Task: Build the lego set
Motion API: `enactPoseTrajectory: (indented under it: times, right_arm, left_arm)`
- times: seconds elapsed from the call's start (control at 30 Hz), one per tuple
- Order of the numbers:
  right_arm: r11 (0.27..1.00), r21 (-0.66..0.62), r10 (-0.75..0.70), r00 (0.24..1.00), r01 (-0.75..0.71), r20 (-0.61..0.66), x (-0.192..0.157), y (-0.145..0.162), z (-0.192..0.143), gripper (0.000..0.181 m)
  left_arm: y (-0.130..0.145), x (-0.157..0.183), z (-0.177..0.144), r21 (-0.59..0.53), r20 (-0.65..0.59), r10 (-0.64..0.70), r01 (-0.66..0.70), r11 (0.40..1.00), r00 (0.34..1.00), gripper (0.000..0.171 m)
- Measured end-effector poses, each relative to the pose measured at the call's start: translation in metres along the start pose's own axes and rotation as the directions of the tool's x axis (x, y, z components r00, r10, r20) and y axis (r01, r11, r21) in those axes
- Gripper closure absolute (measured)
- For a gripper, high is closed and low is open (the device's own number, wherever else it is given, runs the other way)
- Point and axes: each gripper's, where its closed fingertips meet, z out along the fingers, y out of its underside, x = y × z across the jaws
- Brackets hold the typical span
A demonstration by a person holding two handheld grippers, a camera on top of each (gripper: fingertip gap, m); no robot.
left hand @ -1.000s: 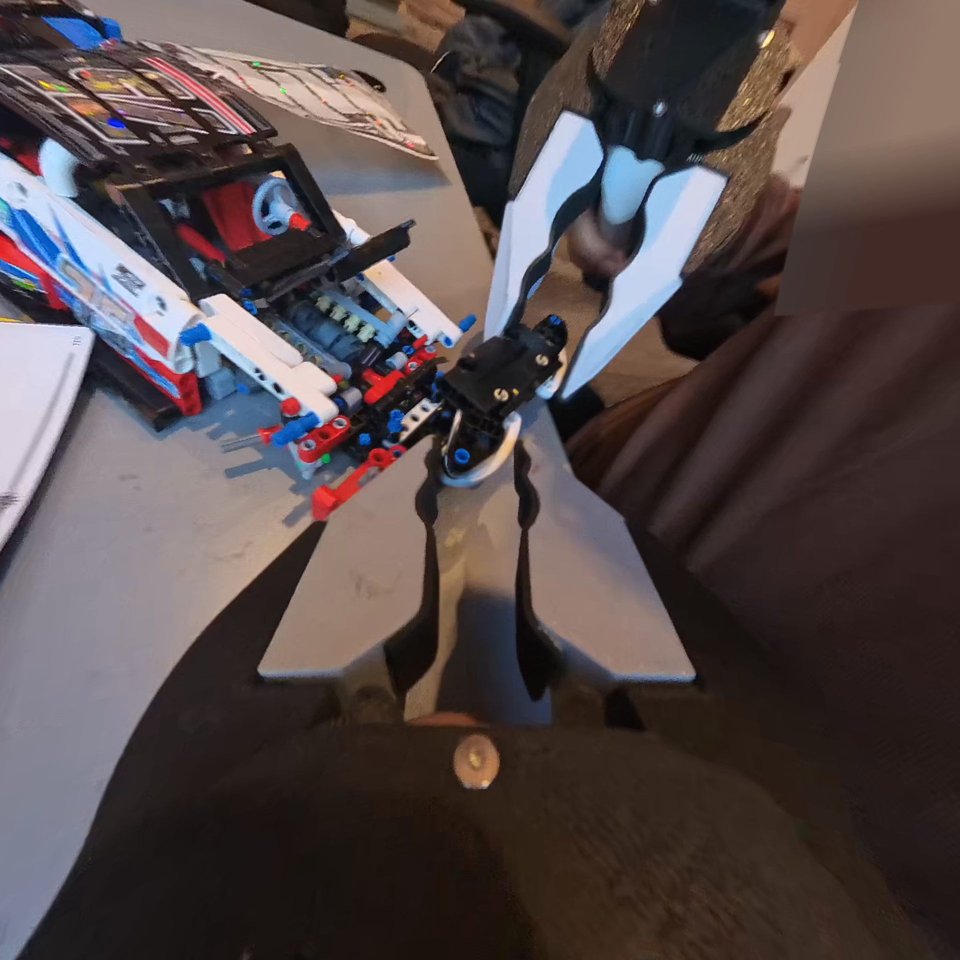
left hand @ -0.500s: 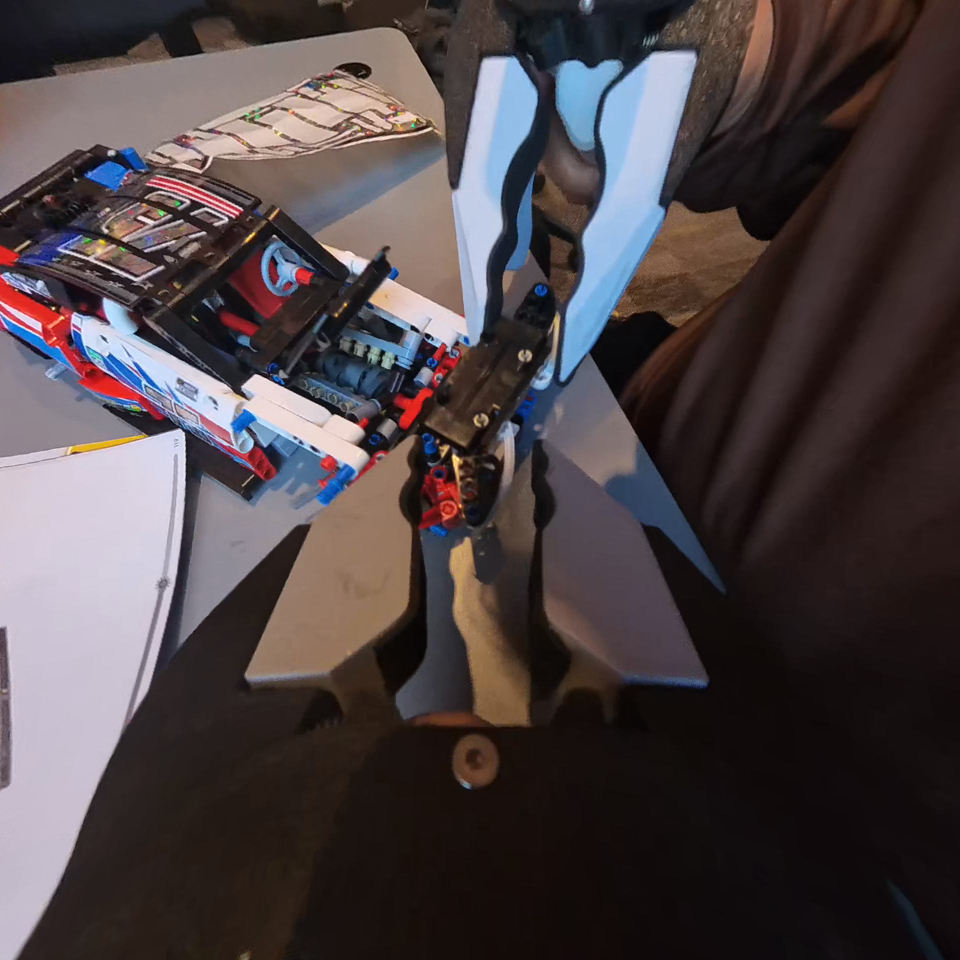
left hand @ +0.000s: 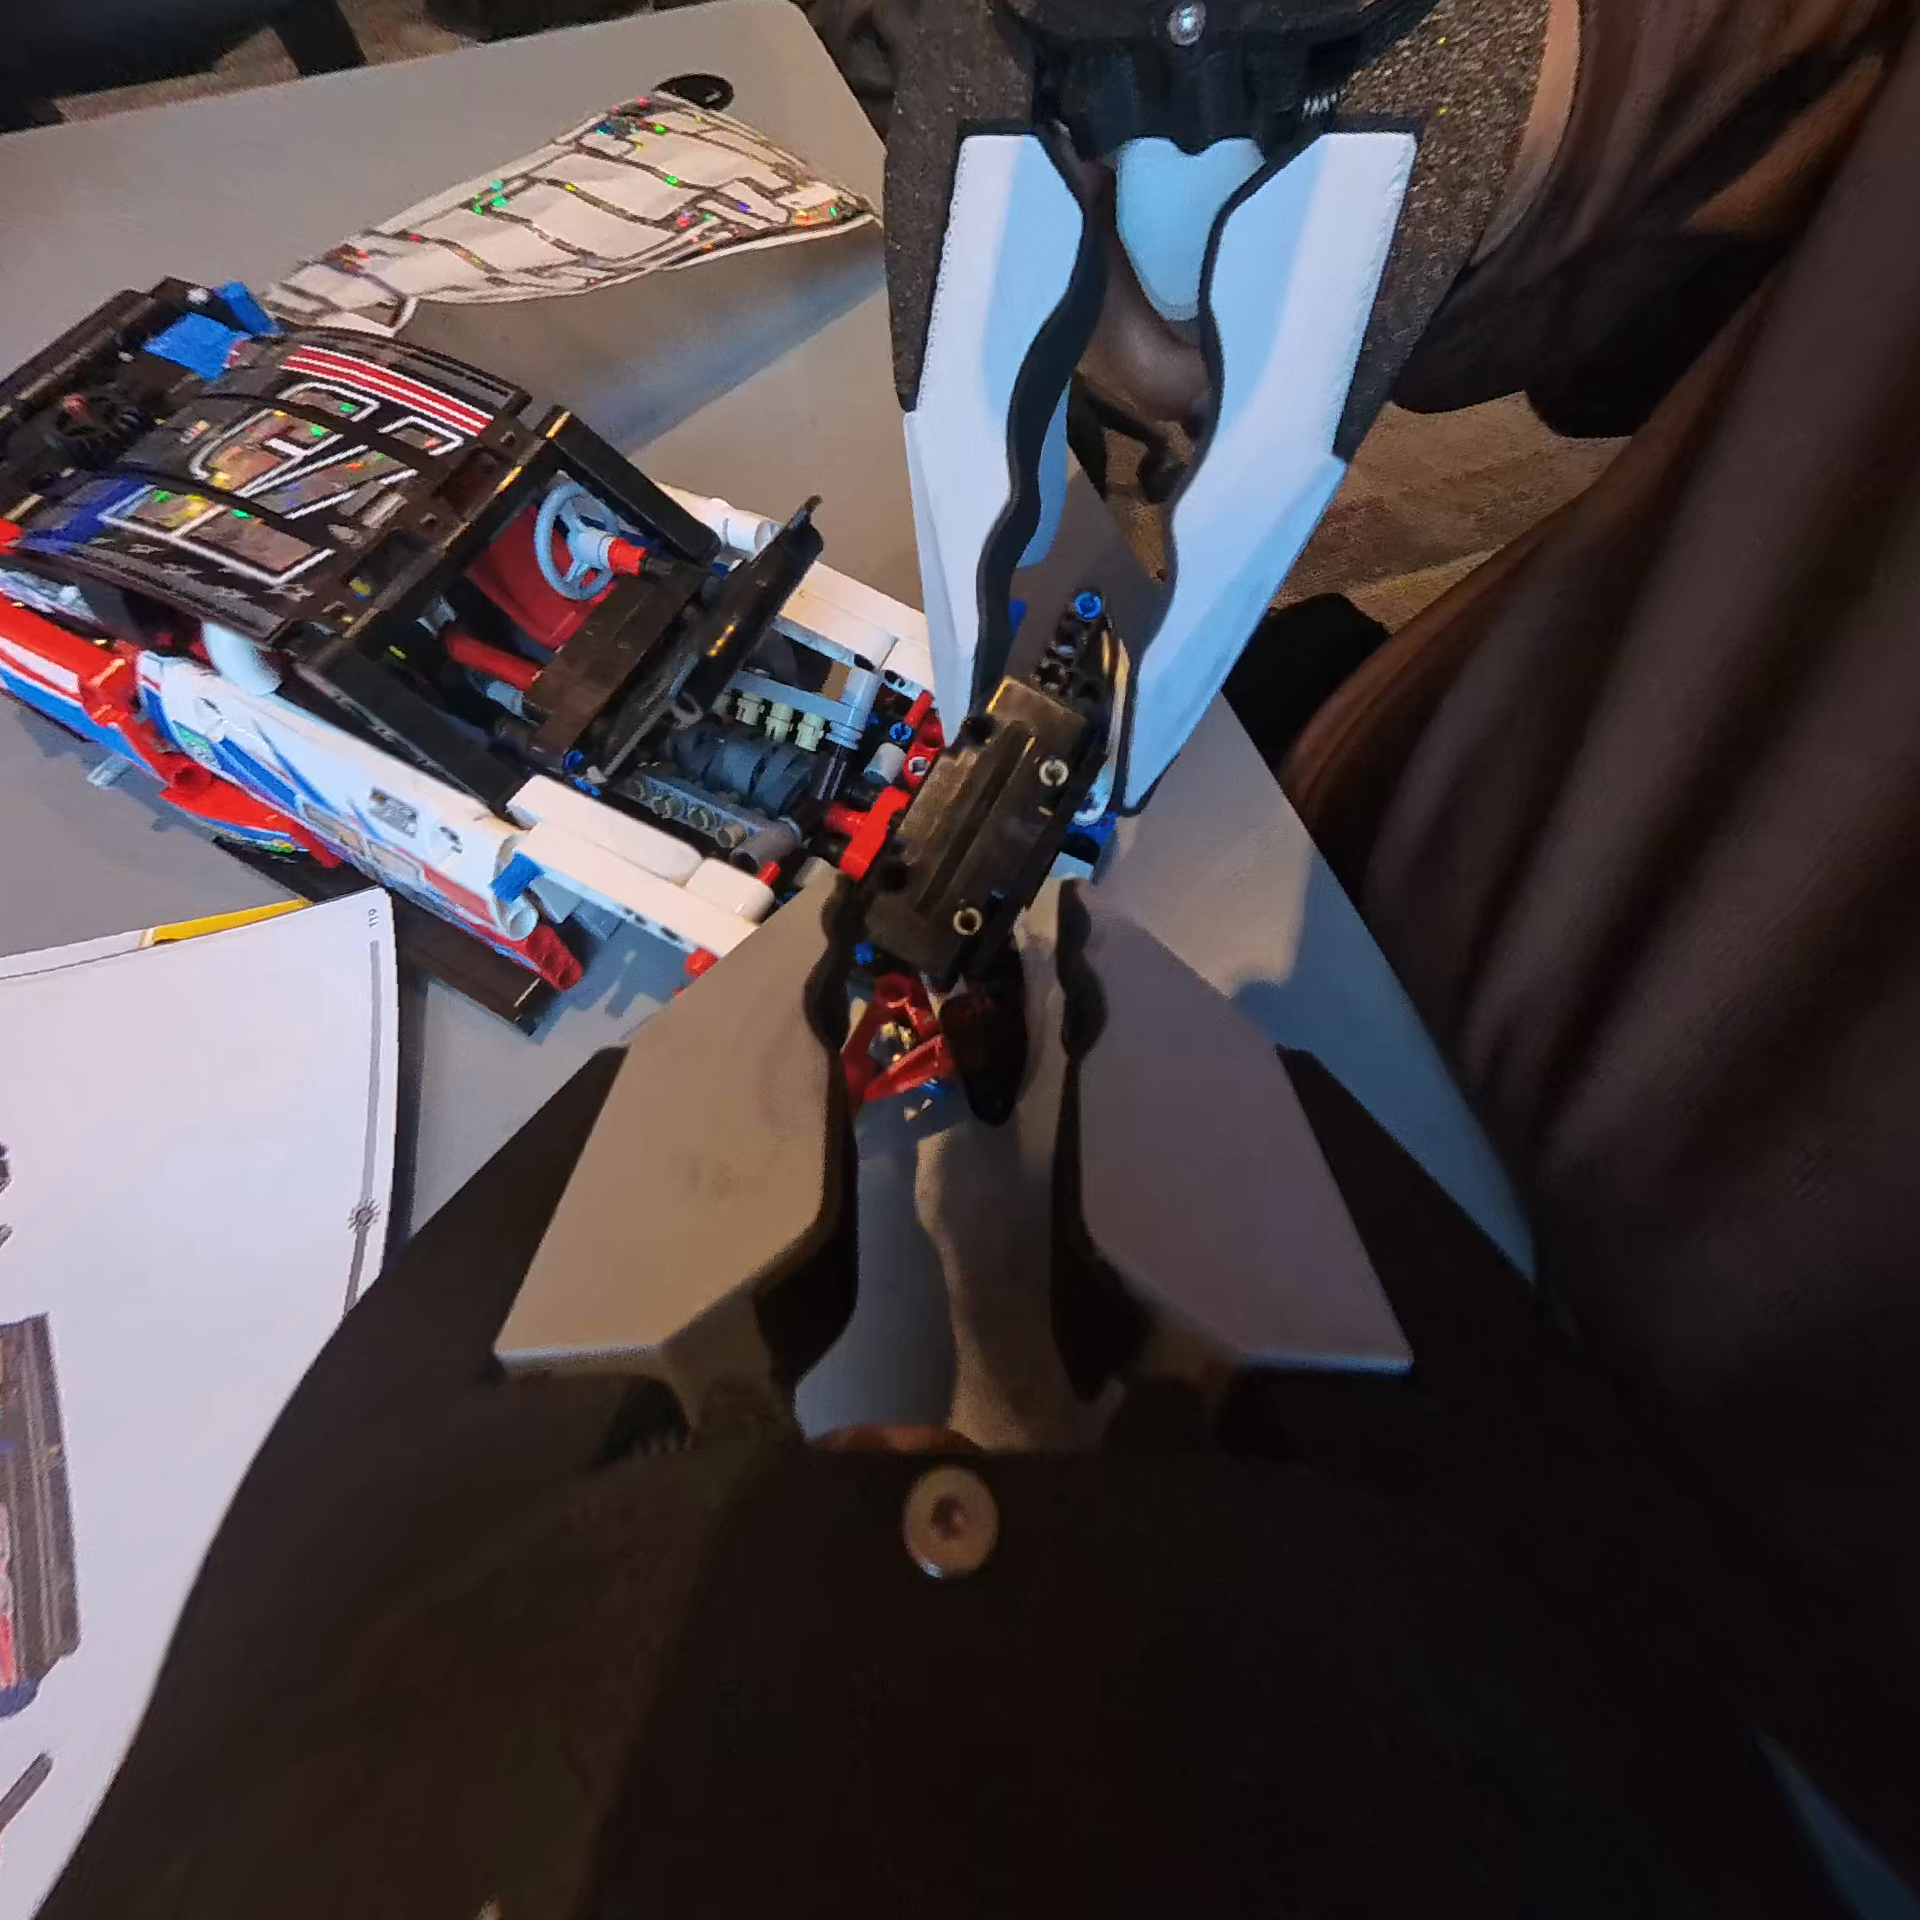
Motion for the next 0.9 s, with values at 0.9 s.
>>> enactPoseTrajectory:
  times: [0.9]
  right_arm:
    - [0.998, -0.042, -0.062, 0.986, 0.056, -0.155, 0.0045, 0.0086, -0.0005, 0.148]
  left_arm:
    - [0.0016, 0.0014, 0.0047, -0.117, -0.035, 0.046, -0.050, 0.992, 0.998, 0.142]
